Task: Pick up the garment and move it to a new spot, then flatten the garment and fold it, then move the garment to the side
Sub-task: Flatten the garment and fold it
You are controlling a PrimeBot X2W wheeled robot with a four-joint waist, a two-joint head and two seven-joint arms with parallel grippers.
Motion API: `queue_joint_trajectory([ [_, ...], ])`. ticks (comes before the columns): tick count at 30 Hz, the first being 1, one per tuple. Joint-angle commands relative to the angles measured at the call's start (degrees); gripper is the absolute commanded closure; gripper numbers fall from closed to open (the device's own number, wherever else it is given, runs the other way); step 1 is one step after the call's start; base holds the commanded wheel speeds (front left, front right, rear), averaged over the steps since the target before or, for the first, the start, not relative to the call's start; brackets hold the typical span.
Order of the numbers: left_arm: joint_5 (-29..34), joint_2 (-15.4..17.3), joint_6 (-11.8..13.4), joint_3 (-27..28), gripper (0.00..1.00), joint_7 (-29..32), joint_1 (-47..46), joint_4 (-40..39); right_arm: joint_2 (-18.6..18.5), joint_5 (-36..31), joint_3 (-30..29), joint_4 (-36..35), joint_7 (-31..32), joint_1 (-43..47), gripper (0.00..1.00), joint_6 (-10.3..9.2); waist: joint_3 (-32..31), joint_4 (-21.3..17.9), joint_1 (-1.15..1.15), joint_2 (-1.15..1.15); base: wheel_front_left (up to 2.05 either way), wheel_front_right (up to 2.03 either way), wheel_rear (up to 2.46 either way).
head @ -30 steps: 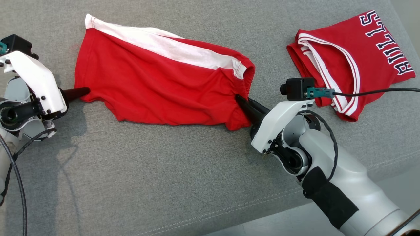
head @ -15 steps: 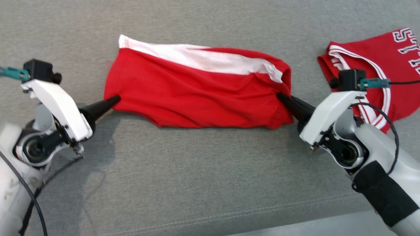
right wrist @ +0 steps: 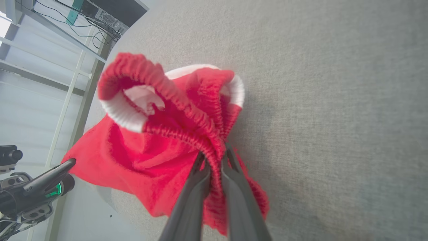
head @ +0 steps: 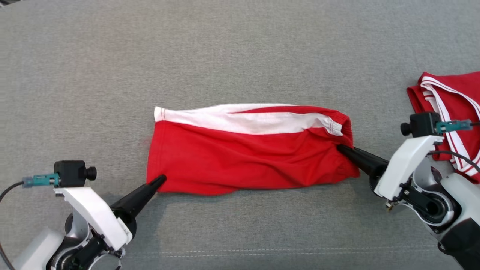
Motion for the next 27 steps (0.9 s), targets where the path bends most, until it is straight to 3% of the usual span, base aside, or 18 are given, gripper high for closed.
queue_joint_trajectory([
  [1,0.8,3.1,-0.4,2.9,1.00,-1.8,-0.3,-2.8,-2.0,0.3,-1.4,-2.6,0.1,2.5,1.00,0.25,-0.6,1.2,0.00,0.00,0.00,0.00,0.00],
  [7,1.1,3.6,-0.4,2.5,1.00,-2.9,2.3,-5.4,-3.4,2.1,-4.8,-6.5,3.1,6.8,1.00,0.25,-1.2,2.1,0.00,0.00,0.00,0.00,0.00],
  [11,0.7,2.6,-0.4,1.5,1.00,-2.5,3.0,-4.6,-4.2,-0.6,-5.5,-6.0,3.9,7.9,1.00,0.25,-1.4,2.0,0.00,0.00,0.00,0.00,0.00],
  [18,-0.2,-0.4,-0.4,-0.4,0.98,-1.2,2.4,-0.2,-0.6,-4.8,-7.2,-3.0,4.0,8.9,1.00,0.25,-1.6,1.8,0.00,0.00,0.00,0.00,0.00],
  [19,-0.1,-0.7,-0.4,-0.6,0.68,-1.3,2.3,0.4,0.0,-5.5,-7.3,-2.6,4.1,8.9,0.83,0.25,-1.6,1.7,0.00,0.00,0.00,0.00,0.00],
  [20,0.0,-1.2,-0.4,-0.8,0.00,-1.5,2.1,1.6,1.1,-6.6,-7.7,-1.9,3.8,9.0,0.00,0.25,-1.8,1.7,0.00,0.00,0.00,0.00,0.00],
  [27,2.9,-1.1,-0.4,-0.3,0.00,-6.4,2.7,3.1,2.4,-10.0,-10.7,-2.4,-0.9,11.2,0.00,0.25,-3.5,1.7,0.00,0.00,0.00,0.00,0.00],
])
